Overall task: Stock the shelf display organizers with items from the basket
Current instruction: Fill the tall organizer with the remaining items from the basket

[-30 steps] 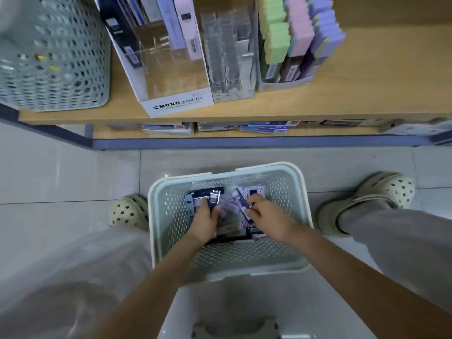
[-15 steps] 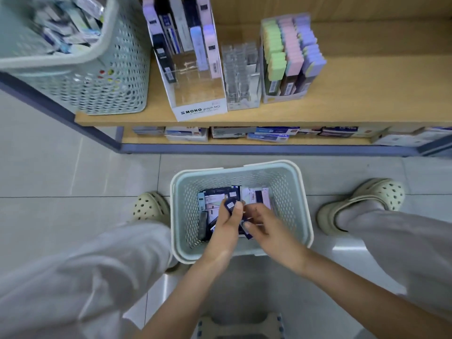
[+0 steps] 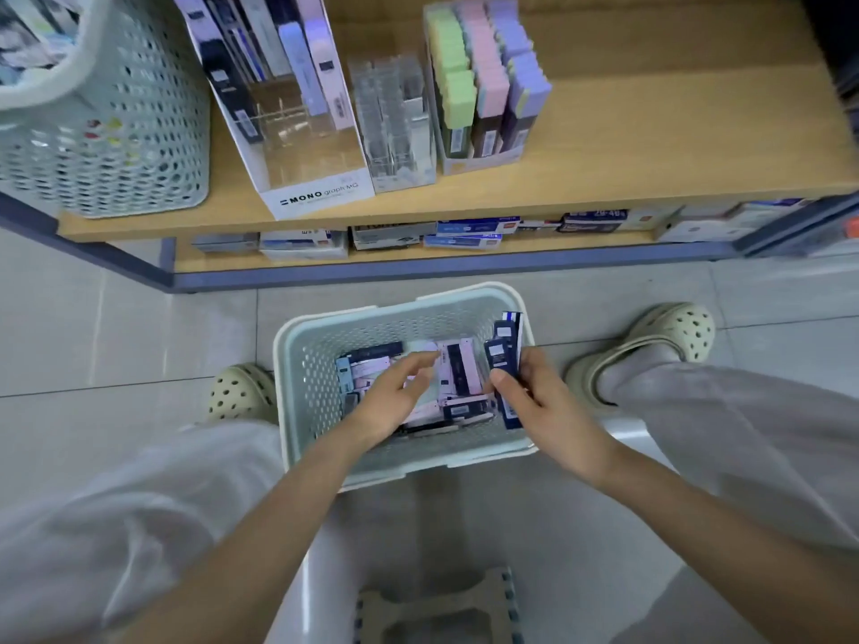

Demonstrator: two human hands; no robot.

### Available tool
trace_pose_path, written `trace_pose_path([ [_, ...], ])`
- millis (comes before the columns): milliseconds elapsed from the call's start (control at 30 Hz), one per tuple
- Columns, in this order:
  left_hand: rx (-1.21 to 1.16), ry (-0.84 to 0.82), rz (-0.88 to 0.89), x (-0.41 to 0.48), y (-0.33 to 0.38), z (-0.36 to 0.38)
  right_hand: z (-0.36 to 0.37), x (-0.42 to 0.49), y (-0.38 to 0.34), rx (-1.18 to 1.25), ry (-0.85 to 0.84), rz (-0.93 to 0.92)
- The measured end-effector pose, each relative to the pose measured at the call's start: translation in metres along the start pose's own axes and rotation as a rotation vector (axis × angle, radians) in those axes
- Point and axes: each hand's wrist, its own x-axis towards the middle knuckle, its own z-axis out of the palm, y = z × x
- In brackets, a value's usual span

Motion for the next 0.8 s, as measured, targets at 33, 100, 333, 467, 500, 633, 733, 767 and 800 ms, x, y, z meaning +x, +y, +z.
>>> trace_pose_path([
  [33, 0.065, -0.027, -0.045, 0.01, -0.015, 0.003, -0.005, 0.0, 0.004, 0.006, 0.012, 0.008],
  [100, 0.202, -0.124, -0.144, 0.025, -0.042, 0.01, -0.012, 0.0, 0.009, 0.017, 0.029, 0.026],
  [333, 0.669, -0.342, -0.274, 0.048, -0.082, 0.026, -0.023, -0.001, 0.024, 0.047, 0.066, 0.081],
  [467, 0.789, -0.336, -0.257, 0.053, -0.085, 0.025, -0.027, -0.001, 0.028, 0.041, 0.057, 0.106],
  [500, 0.761, -0.332, -0.243, 0.055, -0.083, 0.024, -0.028, -0.001, 0.029, 0.039, 0.05, 0.11],
  [633, 0.698, -0.345, -0.223, 0.055, -0.075, 0.022, -0.029, 0.001, 0.029, 0.051, 0.04, 0.113],
  [733, 0.759, -0.36, -0.195, 0.055, -0.074, 0.023, -0.028, 0.004, 0.029, 0.052, 0.035, 0.106],
  [767, 0.751, -0.35, -0.188, 0.055, -0.075, 0.023, -0.028, 0.004, 0.029, 0.053, 0.031, 0.109],
  [800, 0.72, -0.327, -0.187, 0.055, -0.075, 0.023, -0.028, 0.005, 0.03, 0.055, 0.03, 0.113],
])
